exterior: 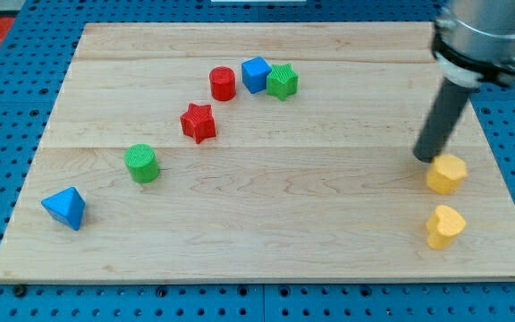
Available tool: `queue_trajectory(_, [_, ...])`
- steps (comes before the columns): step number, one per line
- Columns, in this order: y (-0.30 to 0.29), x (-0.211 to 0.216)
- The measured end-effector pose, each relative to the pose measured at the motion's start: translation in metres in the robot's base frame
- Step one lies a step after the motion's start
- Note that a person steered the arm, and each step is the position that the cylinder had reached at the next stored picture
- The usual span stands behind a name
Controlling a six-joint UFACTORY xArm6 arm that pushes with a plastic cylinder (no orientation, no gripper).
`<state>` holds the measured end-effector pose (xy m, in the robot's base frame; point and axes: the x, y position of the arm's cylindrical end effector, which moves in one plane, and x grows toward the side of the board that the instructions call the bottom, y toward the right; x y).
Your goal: Move yellow hexagon closer to yellow heart
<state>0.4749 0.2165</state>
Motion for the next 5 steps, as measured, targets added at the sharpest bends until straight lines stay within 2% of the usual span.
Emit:
queue_trajectory(1, [0.01,-0.032])
queue_trajectory(2, [0.057,-0.01])
queue_trajectory(3, [0.03,0.035])
queue_trajectory(4, [0.052,0.032])
queue_trajectory(5, [0.065,-0.01])
